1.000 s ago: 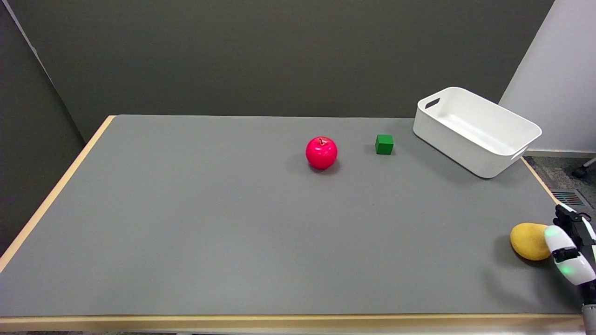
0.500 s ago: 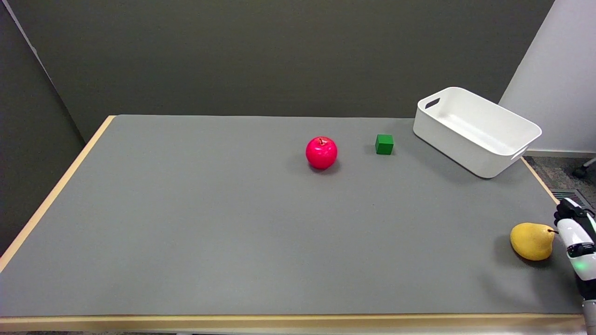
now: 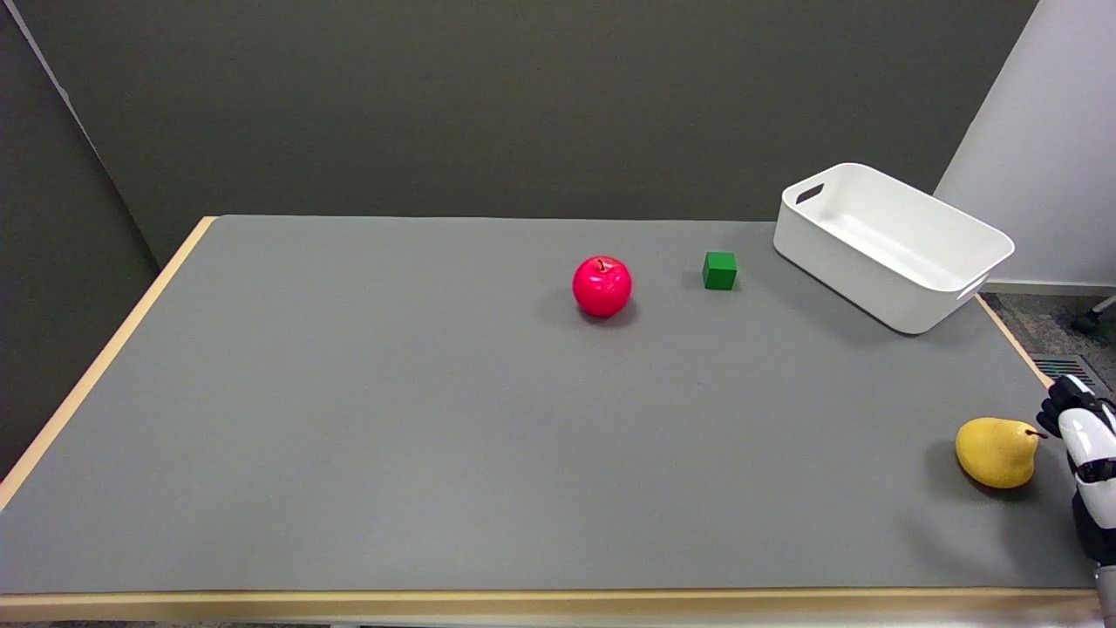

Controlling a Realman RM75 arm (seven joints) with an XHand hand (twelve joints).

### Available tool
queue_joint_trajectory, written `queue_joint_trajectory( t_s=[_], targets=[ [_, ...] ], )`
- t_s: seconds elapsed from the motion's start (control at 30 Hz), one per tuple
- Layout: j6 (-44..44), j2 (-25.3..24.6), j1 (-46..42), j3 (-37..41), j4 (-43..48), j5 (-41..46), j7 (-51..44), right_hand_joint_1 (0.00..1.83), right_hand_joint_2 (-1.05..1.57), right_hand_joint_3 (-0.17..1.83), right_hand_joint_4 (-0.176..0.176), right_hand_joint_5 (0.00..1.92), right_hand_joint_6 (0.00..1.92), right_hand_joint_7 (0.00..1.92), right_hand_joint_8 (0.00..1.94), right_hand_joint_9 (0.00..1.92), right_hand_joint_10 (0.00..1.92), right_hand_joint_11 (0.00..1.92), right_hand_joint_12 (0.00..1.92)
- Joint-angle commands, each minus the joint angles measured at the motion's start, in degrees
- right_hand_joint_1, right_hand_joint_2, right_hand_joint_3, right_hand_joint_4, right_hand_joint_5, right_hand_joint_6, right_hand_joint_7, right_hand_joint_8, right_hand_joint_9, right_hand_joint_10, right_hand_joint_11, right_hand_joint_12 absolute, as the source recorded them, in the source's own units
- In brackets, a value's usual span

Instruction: Pick up the yellow pear.

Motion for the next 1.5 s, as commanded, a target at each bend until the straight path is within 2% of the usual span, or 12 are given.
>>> queue_joint_trajectory(
  t_s=[0.03,0.43,0.53,0.6,0.67,0.83,0.97,1.17,1.23,1.3,1.5],
  targets=[
    [-2.46,0.14,-0.43,-0.12,1.86,-2.73,-2.94,0.16,0.55,0.93,-0.071,0.09,0.38,0.12,0.34,0.00,0.65,0.00,0.72],
    [-1.32,0.72,0.50,0.04,4.69,-3.07,-3.21,0.17,0.55,0.93,-0.060,0.12,0.41,0.16,0.36,0.05,0.69,0.00,0.78],
    [-0.78,1.04,0.10,0.12,5.50,-3.91,-3.23,0.20,0.62,0.78,-0.059,0.16,0.34,0.20,0.28,0.05,0.70,0.00,0.79],
    [-0.68,1.20,-0.19,0.12,5.85,-4.46,-3.56,0.20,0.62,0.79,-0.059,0.16,0.34,0.20,0.28,0.05,0.71,0.00,0.79],
    [-0.62,1.26,-0.60,0.15,6.32,-4.71,-4.13,0.18,0.56,0.93,-0.060,0.12,0.41,0.16,0.36,0.05,0.70,0.00,0.78],
    [-0.62,1.26,-1.60,0.20,6.82,-4.33,-6.25,0.18,0.56,0.93,-0.065,0.12,0.41,0.15,0.36,0.04,0.70,0.00,0.73],
    [-0.62,1.10,-1.89,0.20,6.84,-4.25,-8.50,0.21,0.64,0.77,-0.065,0.15,0.34,0.18,0.29,0.04,0.70,0.00,0.71],
    [-0.64,1.02,-1.97,0.20,6.98,-4.43,-9.29,0.22,0.63,0.77,-0.063,0.16,0.35,0.19,0.29,0.04,0.70,0.00,0.70],
    [-0.84,1.02,-1.97,0.20,6.98,-4.53,-9.31,0.34,0.56,0.98,-0.068,0.11,0.46,0.13,0.42,0.05,0.70,0.00,0.68],
    [-1.02,1.02,-1.97,0.19,6.98,-4.66,-9.38,0.21,0.56,0.93,-0.063,0.14,0.43,0.16,0.37,0.04,0.70,0.00,0.70],
    [-1.10,0.94,-1.97,-0.19,6.98,-4.89,-12.33,0.20,0.56,0.93,-0.058,0.16,0.44,0.18,0.38,0.05,0.71,0.00,0.72]
  ],
)
